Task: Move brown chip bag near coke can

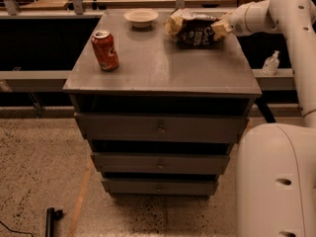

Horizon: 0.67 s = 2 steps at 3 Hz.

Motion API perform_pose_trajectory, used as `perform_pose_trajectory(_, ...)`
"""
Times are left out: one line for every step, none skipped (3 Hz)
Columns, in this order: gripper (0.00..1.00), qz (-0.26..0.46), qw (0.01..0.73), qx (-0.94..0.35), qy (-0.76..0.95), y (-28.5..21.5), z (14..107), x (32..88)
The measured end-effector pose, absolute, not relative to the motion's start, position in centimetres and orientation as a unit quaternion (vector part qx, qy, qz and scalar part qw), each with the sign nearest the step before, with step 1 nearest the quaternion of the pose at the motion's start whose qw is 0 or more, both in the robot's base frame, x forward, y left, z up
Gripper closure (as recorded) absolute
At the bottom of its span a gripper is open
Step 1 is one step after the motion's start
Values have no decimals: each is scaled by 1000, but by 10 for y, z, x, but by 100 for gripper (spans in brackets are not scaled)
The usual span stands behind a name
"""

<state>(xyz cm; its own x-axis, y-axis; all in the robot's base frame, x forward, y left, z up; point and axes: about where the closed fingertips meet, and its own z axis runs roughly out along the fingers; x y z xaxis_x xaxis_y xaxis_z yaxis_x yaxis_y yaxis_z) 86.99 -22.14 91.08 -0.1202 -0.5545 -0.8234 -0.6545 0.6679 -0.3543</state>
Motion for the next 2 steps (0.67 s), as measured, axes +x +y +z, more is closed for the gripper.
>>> perform_pose_trajectory(100,50,525,-415,742,-218,923,862)
perform_pose_trajectory(100,45,521,-397,755,-221,949,847)
